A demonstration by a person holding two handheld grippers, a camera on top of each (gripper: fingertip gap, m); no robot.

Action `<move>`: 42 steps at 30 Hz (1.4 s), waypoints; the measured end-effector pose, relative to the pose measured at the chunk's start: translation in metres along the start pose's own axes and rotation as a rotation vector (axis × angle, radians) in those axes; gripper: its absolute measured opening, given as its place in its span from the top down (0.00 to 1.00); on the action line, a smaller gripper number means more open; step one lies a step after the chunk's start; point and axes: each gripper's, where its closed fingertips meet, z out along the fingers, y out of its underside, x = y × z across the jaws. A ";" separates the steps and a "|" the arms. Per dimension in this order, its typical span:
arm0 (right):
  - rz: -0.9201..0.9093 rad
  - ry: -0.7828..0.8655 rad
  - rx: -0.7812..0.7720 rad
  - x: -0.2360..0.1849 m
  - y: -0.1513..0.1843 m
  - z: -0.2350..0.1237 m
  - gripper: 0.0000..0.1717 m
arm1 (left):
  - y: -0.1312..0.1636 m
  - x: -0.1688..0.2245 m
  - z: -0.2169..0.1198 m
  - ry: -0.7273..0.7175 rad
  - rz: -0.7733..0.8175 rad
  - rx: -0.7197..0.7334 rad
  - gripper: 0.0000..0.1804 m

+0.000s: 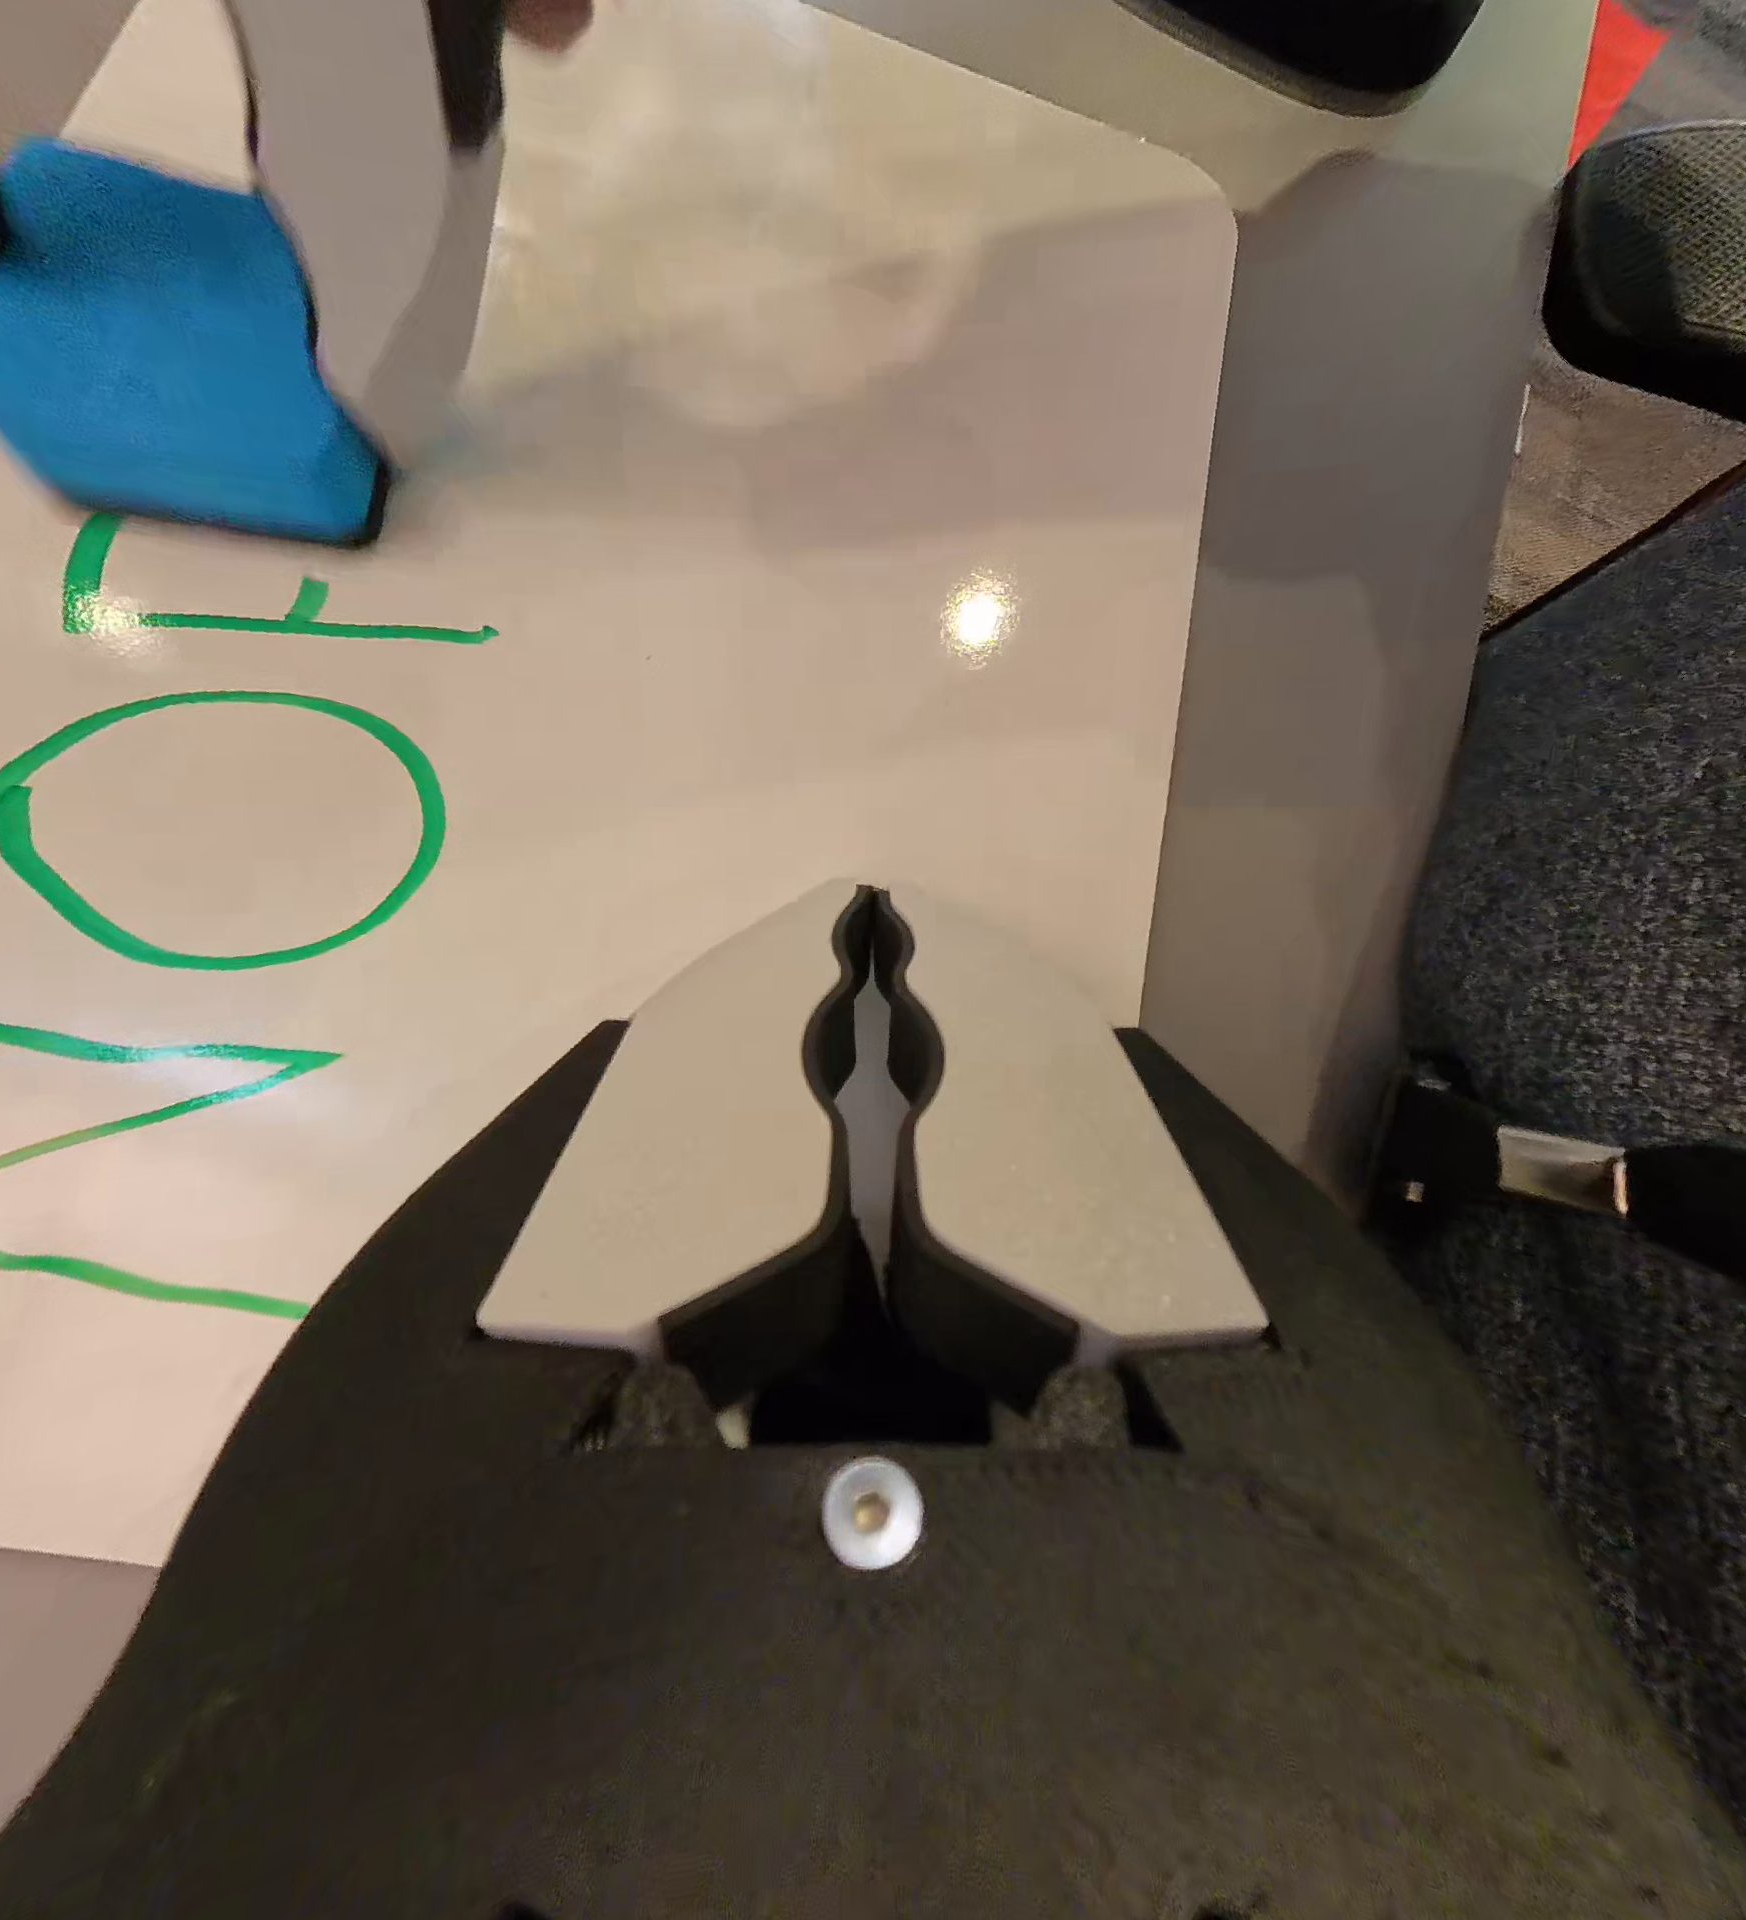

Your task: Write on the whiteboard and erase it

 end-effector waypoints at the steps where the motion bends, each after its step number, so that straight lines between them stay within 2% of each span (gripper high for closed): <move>1: -0.036 0.003 0.032 -0.002 -0.016 0.004 0.69 | 0.000 0.000 0.000 0.001 -0.001 0.000 0.99; 2: -0.073 -0.018 0.045 -0.011 -0.027 0.005 0.69 | 0.000 0.000 0.000 0.000 0.001 0.000 0.99; 4: -0.143 -0.073 0.008 -0.024 -0.017 0.000 0.69 | 0.000 0.000 0.000 -0.012 0.013 -0.001 0.99; 6: -0.046 -0.023 -0.020 0.001 -0.005 0.002 0.69 | 0.000 0.000 0.000 -0.008 0.009 0.000 0.99; 8: -0.060 -0.012 0.027 0.004 -0.028 0.008 0.69 | 0.000 0.000 0.000 0.000 0.005 0.000 0.99; 9: -0.114 -0.042 0.063 -0.010 -0.041 0.009 0.69 | 0.000 0.000 0.000 -0.002 0.008 0.000 0.99; 11: -0.171 -0.096 0.036 -0.026 -0.029 0.003 0.69 | 0.000 0.000 0.000 -0.012 0.018 -0.001 0.99; 13: -0.053 -0.031 -0.006 0.006 -0.019 0.006 0.69 | 0.000 0.001 0.000 -0.007 0.013 0.000 0.99; 14: -0.062 -0.031 0.002 0.007 -0.028 0.009 0.69 | 0.000 0.001 0.000 -0.003 0.010 0.000 0.99; 16: -0.189 -0.067 0.031 -0.018 -0.047 0.009 0.69 | 0.000 0.001 0.000 -0.007 0.015 -0.001 0.99; 18: -0.197 -0.111 -0.011 -0.025 -0.027 0.002 0.69 | 0.000 0.001 0.000 -0.013 0.021 -0.001 0.99; 19: -0.130 -0.074 -0.030 -0.008 -0.018 0.003 0.69 | 0.000 0.001 0.000 -0.011 0.019 -0.001 0.99; 21: -0.121 -0.041 -0.001 0.000 -0.034 0.009 0.69 | 0.000 0.001 0.000 -0.004 0.015 -0.001 0.99; 23: -0.214 -0.073 0.028 -0.027 -0.050 0.008 0.69 | 0.000 0.001 0.000 -0.011 0.025 -0.001 0.99; 25: -0.185 -0.110 0.002 -0.036 -0.028 0.000 0.69 | 0.000 0.001 0.000 -0.021 0.036 -0.002 0.99; 26: -0.146 -0.086 -0.024 -0.026 -0.019 0.000 0.69 | 0.000 0.001 0.000 -0.019 0.037 -0.002 0.99; 28: -0.160 -0.037 -0.020 -0.017 -0.030 0.005 0.69 | 0.000 0.002 0.001 -0.016 0.040 -0.003 0.99; 30: -0.209 -0.080 0.016 -0.036 -0.040 0.004 0.69 | 0.000 0.002 0.001 -0.031 0.056 -0.003 0.99; 31: -0.213 -0.110 -0.006 -0.041 -0.030 0.000 0.69 | 0.000 0.002 0.001 -0.043 0.068 -0.004 0.99; 33: -0.135 -0.061 -0.052 -0.017 -0.015 0.001 0.69 | 0.000 0.002 0.001 -0.048 0.075 -0.004 0.99; 34: -0.134 -0.050 -0.041 -0.014 -0.024 0.004 0.69 | 0.000 0.002 0.001 -0.044 0.073 -0.004 0.99; 36: -0.244 -0.068 0.011 -0.033 -0.047 0.007 0.69 | 0.000 0.002 0.001 -0.049 0.079 -0.004 0.99; 38: -0.240 -0.110 -0.009 -0.038 -0.031 0.001 0.69 | 0.001 0.003 0.001 -0.063 0.097 -0.005 0.99; 39: -0.187 -0.079 -0.029 -0.024 -0.022 0.002 0.69 | 0.001 0.003 0.001 -0.068 0.105 -0.005 0.99; 40: -0.150 -0.056 -0.026 -0.014 -0.025 0.004 0.69 | 0.001 0.003 0.001 -0.067 0.107 -0.005 0.99; 42: -0.236 -0.057 0.023 -0.028 -0.051 0.008 0.69 | 0.001 0.004 0.001 -0.060 0.105 -0.005 0.99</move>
